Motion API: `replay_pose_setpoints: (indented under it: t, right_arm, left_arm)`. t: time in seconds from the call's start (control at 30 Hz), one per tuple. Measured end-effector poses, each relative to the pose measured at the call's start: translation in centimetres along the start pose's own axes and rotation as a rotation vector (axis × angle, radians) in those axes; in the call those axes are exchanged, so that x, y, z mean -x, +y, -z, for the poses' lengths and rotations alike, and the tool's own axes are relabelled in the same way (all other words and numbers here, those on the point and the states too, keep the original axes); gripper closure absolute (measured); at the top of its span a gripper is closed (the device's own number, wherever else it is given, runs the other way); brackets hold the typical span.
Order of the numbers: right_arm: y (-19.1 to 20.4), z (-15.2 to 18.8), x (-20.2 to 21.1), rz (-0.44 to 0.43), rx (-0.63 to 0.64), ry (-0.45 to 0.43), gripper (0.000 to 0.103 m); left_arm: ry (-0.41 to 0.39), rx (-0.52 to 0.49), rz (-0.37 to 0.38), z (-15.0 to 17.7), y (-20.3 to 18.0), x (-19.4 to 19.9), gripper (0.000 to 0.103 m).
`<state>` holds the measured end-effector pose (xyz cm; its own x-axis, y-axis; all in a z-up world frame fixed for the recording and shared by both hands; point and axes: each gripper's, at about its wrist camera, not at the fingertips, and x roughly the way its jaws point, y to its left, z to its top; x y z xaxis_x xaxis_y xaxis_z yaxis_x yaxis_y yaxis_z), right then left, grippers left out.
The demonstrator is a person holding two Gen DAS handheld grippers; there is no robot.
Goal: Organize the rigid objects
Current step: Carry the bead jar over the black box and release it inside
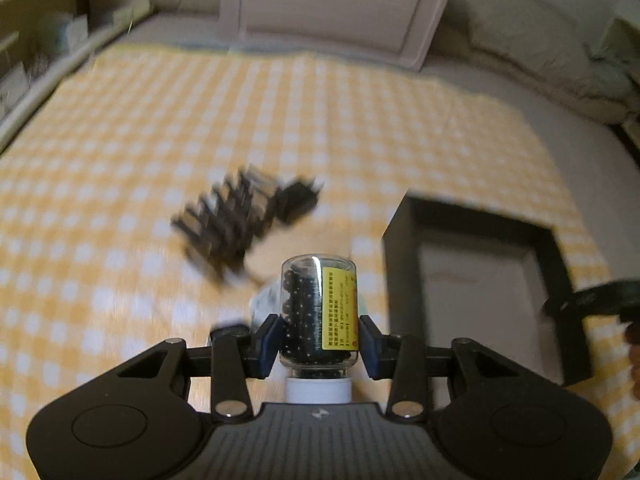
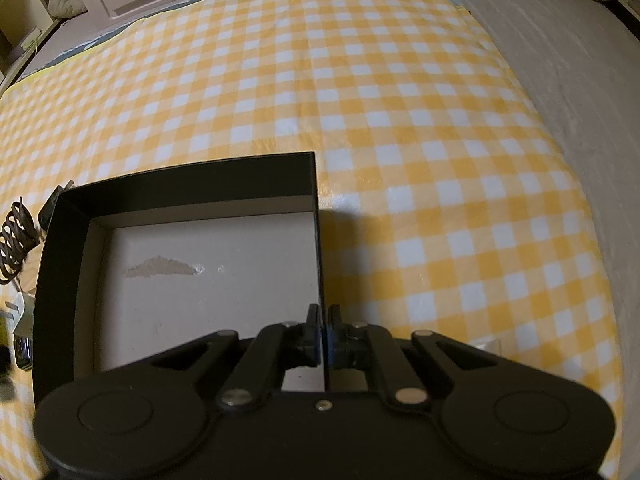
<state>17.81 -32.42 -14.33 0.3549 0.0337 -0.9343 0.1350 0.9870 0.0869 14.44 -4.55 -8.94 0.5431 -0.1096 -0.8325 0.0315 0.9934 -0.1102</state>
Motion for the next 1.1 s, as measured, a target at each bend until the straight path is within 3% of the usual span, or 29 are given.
replay_pose_setpoints:
  t: [0.17, 0.33, 0.73, 1.1]
  right_arm:
    - [0.0, 0.0, 0.1, -0.004, -0.001, -0.002, 0.100]
    - [0.2, 0.1, 0.0, -0.009, 0.013, -0.009, 0.100]
    - [0.2, 0.3, -0.1, -0.017, 0.020, -0.013, 0.100]
    - [-0.3, 0.7, -0.1, -0.028, 0.028, -0.011, 0.100]
  left_arm:
    - [-0.097, -0.040, 0.040, -2.7, -1.9, 1.5, 0.061]
    - [-0.104, -0.055, 0.107, -4.8, -5.0, 0.7, 0.061]
    - [0.030, -0.119, 0.250, -3.9, -12.1, -4.9, 0.061]
    - [0.137, -0.050, 0.358, -3.8, -13.1, -8.6, 0.060]
